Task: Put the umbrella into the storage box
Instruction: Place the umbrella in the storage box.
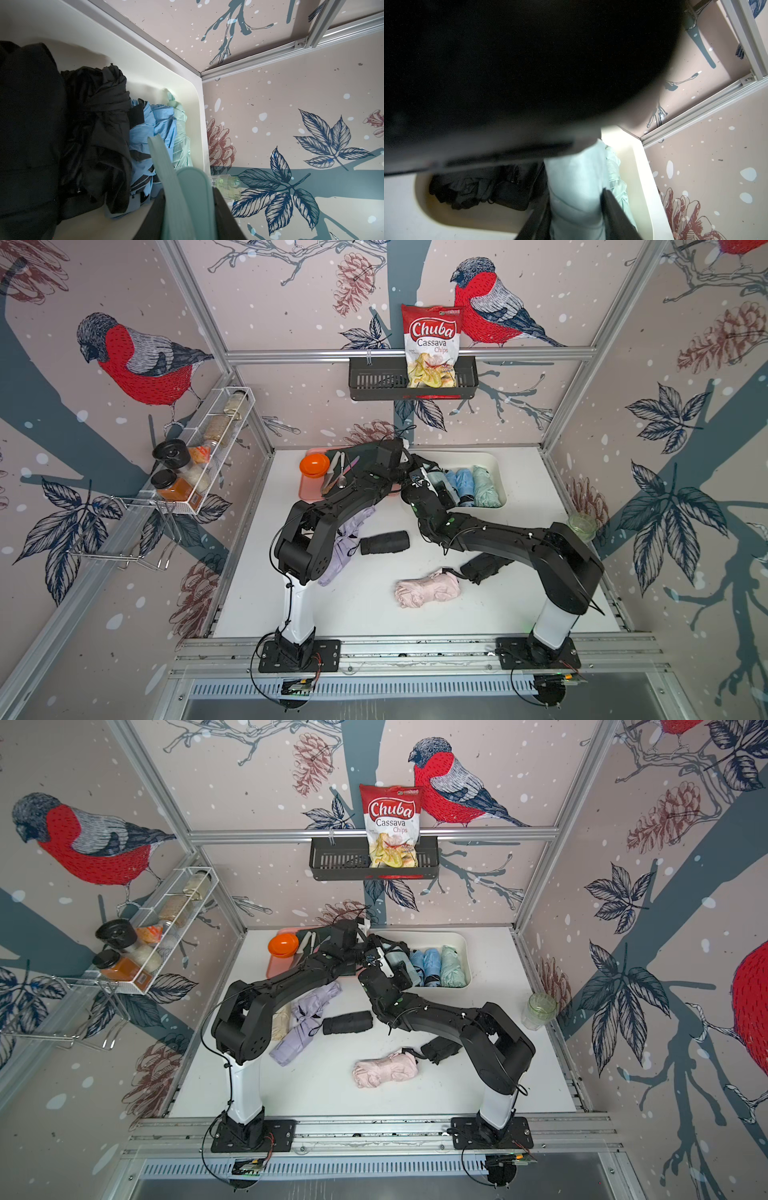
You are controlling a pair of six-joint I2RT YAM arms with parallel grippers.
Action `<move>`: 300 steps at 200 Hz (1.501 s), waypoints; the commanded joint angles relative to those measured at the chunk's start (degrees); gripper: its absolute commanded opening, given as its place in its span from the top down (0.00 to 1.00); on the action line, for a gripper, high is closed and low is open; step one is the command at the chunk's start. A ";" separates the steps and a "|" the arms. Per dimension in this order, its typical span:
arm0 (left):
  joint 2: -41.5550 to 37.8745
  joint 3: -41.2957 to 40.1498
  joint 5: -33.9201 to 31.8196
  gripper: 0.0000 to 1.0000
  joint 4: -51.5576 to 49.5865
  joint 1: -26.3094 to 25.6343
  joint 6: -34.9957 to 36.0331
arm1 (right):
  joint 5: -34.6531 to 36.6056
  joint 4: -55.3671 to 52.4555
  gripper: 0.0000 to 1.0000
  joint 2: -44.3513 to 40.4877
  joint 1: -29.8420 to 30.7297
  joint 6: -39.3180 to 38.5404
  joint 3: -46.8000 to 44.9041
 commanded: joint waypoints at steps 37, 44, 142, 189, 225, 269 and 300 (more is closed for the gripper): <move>-0.17 0.26 3.46 0.64 4.75 0.19 -1.85 | 3.50 1.54 0.83 0.26 -0.56 -0.52 -0.07; -0.40 0.13 3.47 0.51 4.96 0.33 -1.82 | 3.69 1.49 0.83 0.24 -0.62 -0.54 0.06; -11.33 -10.84 -3.82 0.01 8.35 7.04 -0.04 | -9.81 -14.51 0.87 -6.40 -9.78 14.24 3.72; -12.33 -14.50 -3.34 0.01 9.17 8.94 2.59 | -25.67 -20.48 0.87 -11.92 -20.20 18.60 3.65; -11.55 -14.20 -3.32 0.01 5.69 8.64 9.39 | -40.06 -25.83 0.87 -12.81 -30.93 18.96 4.89; -9.72 -10.93 -9.25 0.01 -5.35 6.20 19.68 | -53.43 -26.94 0.88 -10.94 -41.78 17.11 6.23; -7.66 -9.87 -11.62 0.01 -8.10 4.76 22.99 | -56.04 -27.22 0.88 -8.28 -44.29 16.62 8.55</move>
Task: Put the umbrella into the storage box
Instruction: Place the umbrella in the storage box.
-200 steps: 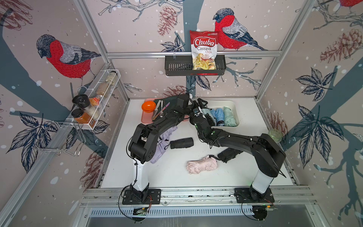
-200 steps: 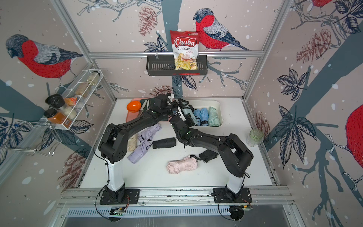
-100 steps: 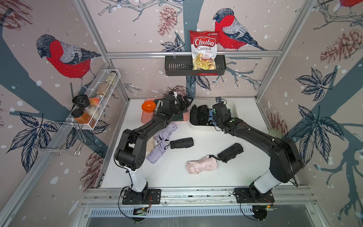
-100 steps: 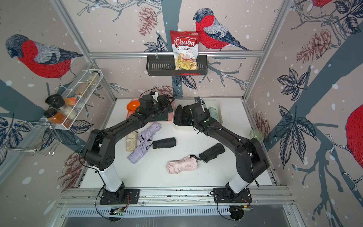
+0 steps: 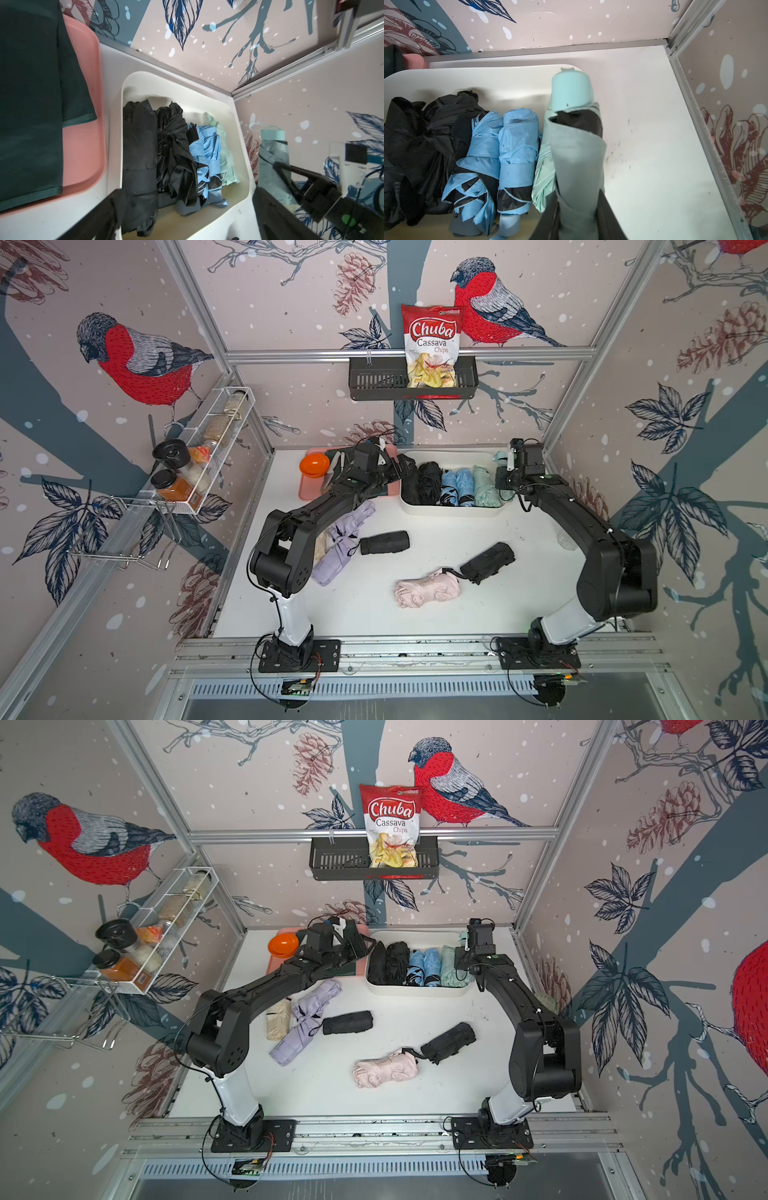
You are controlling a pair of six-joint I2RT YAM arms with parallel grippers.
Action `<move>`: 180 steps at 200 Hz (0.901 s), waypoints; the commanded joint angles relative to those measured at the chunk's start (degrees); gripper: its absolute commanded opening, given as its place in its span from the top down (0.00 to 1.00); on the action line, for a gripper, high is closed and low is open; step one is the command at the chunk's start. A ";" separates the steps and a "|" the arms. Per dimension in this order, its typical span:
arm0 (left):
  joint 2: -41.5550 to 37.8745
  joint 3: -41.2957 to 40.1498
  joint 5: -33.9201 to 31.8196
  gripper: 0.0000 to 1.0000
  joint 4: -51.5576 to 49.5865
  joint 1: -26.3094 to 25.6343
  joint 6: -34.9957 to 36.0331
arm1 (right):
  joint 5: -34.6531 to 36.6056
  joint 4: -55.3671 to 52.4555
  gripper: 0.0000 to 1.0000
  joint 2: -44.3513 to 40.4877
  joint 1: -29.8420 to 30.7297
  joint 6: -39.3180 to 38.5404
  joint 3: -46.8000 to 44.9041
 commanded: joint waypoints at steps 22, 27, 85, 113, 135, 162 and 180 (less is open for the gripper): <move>3.26 2.19 -4.04 0.01 -5.62 -1.17 6.64 | -6.67 1.56 0.89 3.94 -1.44 0.55 3.59; 3.76 2.43 -4.05 0.01 -5.90 -1.20 6.79 | -6.87 1.54 0.89 4.56 -1.44 0.54 3.95; 8.40 4.59 -4.91 0.01 -8.01 -1.41 7.87 | -3.49 -0.88 0.91 12.45 -2.44 3.27 9.50; 9.25 4.77 -5.69 0.01 -8.69 -1.37 7.90 | -3.15 -1.46 0.90 14.28 -2.71 3.74 10.17; 9.60 4.85 -6.07 0.01 -8.81 -1.43 7.89 | -2.11 -1.81 0.91 15.69 -2.61 4.05 10.32; 9.61 4.84 -6.48 0.01 -8.90 -1.36 7.62 | -0.75 -2.17 0.91 17.58 -2.45 4.23 10.50; 9.61 4.86 -6.56 0.01 -8.94 -1.30 7.58 | 0.33 -2.52 0.91 19.07 -2.10 4.06 10.93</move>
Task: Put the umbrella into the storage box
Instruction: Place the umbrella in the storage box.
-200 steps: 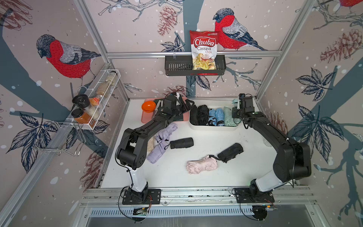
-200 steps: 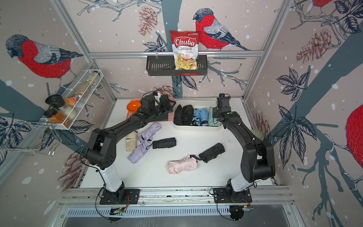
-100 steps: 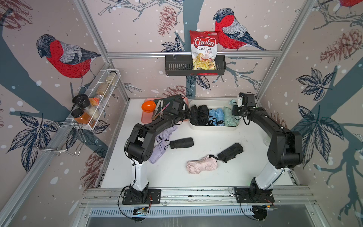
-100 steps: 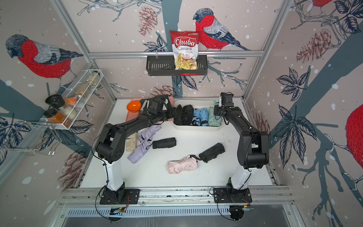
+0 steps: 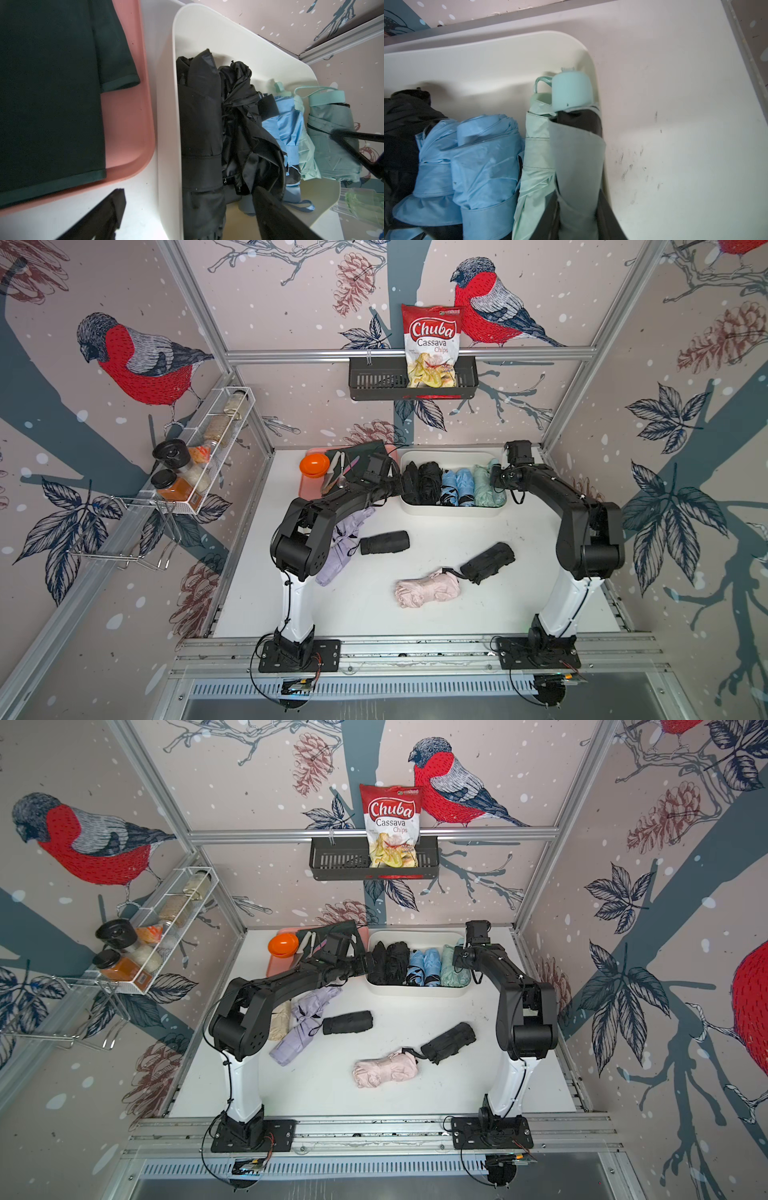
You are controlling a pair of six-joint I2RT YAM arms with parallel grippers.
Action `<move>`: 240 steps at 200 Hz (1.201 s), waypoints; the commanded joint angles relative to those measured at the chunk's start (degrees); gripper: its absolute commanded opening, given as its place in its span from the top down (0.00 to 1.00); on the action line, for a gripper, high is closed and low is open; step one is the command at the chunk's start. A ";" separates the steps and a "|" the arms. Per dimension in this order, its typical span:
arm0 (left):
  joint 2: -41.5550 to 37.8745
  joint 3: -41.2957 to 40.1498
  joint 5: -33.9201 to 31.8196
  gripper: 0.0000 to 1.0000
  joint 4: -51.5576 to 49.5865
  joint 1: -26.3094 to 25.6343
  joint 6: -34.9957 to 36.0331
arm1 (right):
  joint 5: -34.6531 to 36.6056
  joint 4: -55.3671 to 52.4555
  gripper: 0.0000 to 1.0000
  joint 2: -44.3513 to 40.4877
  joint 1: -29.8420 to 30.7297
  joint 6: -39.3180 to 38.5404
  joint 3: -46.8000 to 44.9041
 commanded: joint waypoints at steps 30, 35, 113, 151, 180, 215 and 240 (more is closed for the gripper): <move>0.14 0.42 -0.59 0.01 -0.21 0.03 0.47 | 4.29 -1.18 0.92 4.28 1.06 0.92 2.04; 0.14 0.36 -0.66 0.01 -0.26 0.03 0.35 | 3.95 -1.21 0.92 4.72 1.09 1.05 2.17; 0.49 0.82 -0.19 0.01 -0.18 0.00 -0.12 | -15.11 0.54 0.88 5.07 -1.60 2.87 2.04; 0.67 0.85 0.12 0.01 0.08 0.03 -0.59 | -4.39 -3.66 0.83 7.91 -0.45 1.59 2.72; 0.42 1.17 0.12 0.01 -0.36 0.02 -0.58 | 0.43 -5.10 0.71 7.89 0.93 2.02 3.04; 0.23 1.48 -0.14 0.01 -0.62 0.00 -0.59 | 5.17 -6.58 0.43 5.83 3.13 1.72 4.94; 0.23 1.39 -0.15 0.01 -0.52 0.04 -0.75 | 7.42 -7.24 0.39 4.69 4.03 2.02 6.12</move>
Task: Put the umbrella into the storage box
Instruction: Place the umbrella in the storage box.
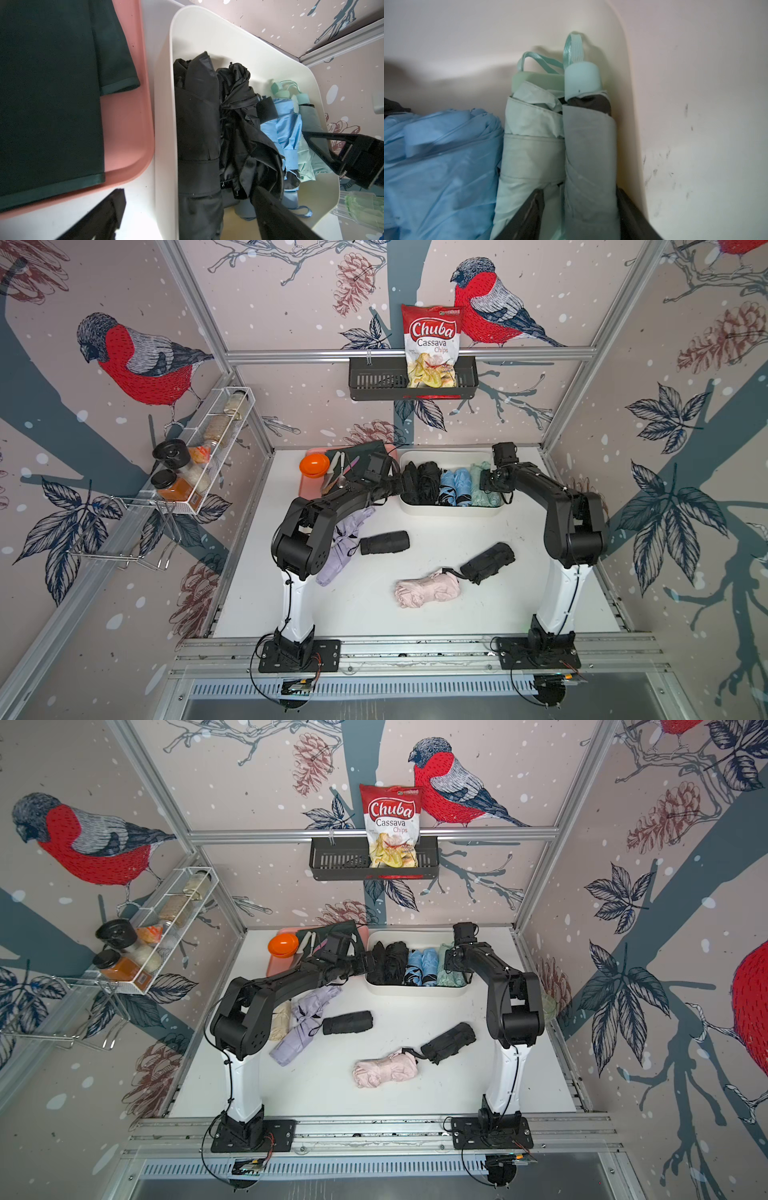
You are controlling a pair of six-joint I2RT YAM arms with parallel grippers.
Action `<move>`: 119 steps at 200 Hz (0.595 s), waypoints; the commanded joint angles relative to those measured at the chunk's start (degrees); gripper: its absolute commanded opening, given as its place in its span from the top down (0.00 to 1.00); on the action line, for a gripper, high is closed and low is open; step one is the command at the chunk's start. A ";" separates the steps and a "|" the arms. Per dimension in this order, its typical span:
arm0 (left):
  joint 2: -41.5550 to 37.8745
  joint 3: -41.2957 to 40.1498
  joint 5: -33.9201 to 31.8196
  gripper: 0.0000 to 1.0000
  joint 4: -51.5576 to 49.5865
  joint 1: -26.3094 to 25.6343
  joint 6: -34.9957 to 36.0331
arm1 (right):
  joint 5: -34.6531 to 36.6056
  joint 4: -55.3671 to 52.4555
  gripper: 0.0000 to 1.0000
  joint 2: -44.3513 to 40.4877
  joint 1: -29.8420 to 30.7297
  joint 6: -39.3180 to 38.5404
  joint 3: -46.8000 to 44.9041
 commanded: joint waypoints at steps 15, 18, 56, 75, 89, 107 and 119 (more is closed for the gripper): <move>-0.49 0.28 0.03 0.01 -0.07 0.02 -0.28 | 6.42 -3.33 0.38 -2.03 1.19 0.95 1.43; -0.49 0.33 0.07 0.01 -0.03 0.00 -0.28 | 6.86 -3.35 0.38 -2.17 1.24 1.08 1.48; -0.36 0.69 0.20 0.01 0.10 0.02 -0.46 | 8.03 -1.72 0.48 -2.41 1.42 1.21 1.61; -0.24 0.85 0.38 0.01 0.33 0.03 -0.67 | 7.65 -1.23 0.56 -1.20 1.32 0.99 2.17; -0.23 0.82 0.56 0.01 0.45 0.01 -0.88 | 8.00 -1.77 0.61 0.36 1.16 1.10 3.13; -0.20 0.69 0.73 0.01 0.54 0.00 -1.10 | 7.99 -1.87 0.71 1.52 1.00 1.02 2.99; -0.32 0.37 0.73 0.01 0.63 0.05 -1.14 | 7.50 -1.40 0.75 1.82 0.85 1.15 2.05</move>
